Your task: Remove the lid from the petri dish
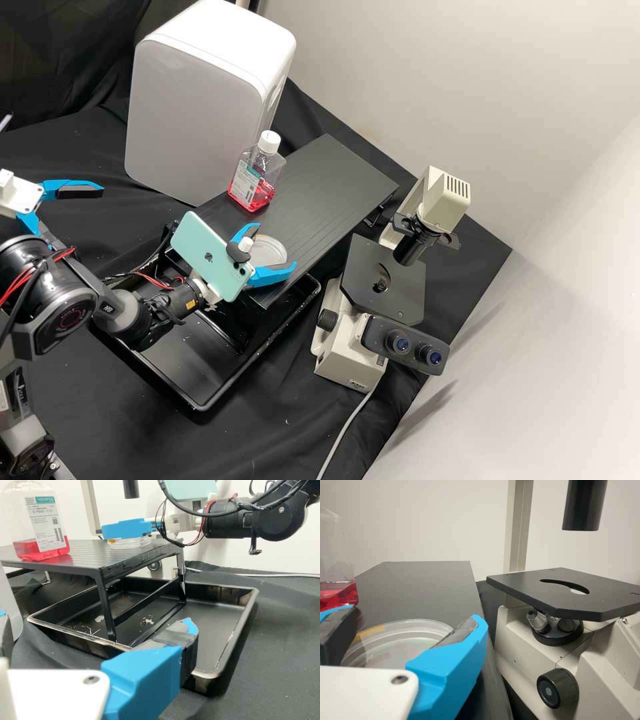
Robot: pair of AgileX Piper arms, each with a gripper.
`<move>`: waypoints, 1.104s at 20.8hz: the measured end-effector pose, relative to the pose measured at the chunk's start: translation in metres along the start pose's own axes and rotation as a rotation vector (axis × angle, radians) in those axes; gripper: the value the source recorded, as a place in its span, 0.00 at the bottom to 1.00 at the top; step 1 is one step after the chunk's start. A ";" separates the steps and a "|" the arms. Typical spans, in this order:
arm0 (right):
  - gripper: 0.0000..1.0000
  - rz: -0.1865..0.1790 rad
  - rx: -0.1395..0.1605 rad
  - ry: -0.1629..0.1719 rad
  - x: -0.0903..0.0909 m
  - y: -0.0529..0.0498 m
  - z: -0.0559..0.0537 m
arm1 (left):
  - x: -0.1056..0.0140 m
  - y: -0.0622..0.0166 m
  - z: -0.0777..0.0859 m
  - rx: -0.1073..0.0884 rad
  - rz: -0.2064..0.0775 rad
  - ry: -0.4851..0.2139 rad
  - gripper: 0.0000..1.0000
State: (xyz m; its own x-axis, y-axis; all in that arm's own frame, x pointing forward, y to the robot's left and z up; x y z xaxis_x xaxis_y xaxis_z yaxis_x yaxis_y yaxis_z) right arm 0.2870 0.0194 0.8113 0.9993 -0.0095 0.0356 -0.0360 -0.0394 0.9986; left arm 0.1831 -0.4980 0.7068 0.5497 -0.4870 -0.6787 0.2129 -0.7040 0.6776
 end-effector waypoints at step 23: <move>1.00 0.006 0.000 0.007 0.000 0.001 -0.001 | 0.000 -0.0003 0.000 -0.001 -0.001 0.000 1.00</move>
State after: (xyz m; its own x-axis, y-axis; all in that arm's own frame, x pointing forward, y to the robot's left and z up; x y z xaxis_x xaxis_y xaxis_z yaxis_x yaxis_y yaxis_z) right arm 0.2870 0.0200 0.8119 0.9991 -0.0032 0.0422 -0.0423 -0.0394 0.9983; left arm 0.1831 -0.4977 0.7066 0.5495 -0.4860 -0.6796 0.2146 -0.7041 0.6770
